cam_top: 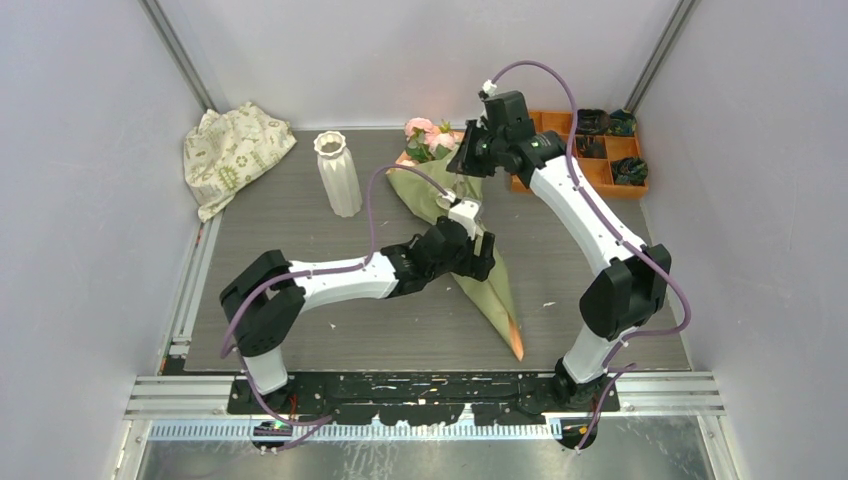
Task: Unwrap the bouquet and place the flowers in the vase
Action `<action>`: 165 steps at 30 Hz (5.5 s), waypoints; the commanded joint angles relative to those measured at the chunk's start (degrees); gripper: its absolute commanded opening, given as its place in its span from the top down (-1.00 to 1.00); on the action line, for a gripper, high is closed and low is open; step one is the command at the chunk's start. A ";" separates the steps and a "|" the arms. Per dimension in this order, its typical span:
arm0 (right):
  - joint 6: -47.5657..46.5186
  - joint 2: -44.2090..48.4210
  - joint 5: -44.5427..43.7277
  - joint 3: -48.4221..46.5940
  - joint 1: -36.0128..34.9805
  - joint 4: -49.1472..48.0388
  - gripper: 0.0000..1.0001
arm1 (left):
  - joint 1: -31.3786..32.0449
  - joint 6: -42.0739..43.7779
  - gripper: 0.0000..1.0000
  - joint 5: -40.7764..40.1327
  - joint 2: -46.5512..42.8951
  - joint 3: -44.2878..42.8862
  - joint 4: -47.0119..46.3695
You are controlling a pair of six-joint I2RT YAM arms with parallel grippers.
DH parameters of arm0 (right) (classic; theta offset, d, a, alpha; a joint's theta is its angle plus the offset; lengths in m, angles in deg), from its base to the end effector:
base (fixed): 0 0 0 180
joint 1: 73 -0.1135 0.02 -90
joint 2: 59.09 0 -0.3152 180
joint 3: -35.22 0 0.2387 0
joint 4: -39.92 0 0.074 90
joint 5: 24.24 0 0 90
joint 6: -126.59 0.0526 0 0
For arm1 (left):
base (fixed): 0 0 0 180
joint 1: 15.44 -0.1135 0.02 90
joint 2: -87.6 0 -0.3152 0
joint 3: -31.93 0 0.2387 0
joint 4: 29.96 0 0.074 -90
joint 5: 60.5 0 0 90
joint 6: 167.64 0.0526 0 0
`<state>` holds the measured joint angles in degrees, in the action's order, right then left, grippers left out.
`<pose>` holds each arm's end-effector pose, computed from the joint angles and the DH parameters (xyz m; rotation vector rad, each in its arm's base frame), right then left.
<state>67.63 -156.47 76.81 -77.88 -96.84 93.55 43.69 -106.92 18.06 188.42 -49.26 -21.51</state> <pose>0.3521 0.1666 0.4136 0.0362 2.3210 0.7212 0.2218 -0.3507 0.2838 0.4254 2.0934 -0.7388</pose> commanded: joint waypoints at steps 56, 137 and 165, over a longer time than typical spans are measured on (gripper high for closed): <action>-1.74 1.23 1.63 -4.24 -2.88 -1.19 0.99 | -3.37 0.59 0.14 -9.68 11.31 -12.85 0.78; -4.02 -3.69 -7.41 -6.29 -2.79 1.79 0.99 | -10.64 -9.99 0.28 -1.69 -7.93 -2.67 11.31; -3.47 -2.56 -4.89 -5.74 -3.83 0.75 0.99 | -9.48 -7.58 0.38 -4.82 0.05 -9.71 13.44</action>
<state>63.92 -161.34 71.19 -81.38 -99.98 96.63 34.01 -115.92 15.35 187.93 -56.19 -7.39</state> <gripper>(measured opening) 0.034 0.318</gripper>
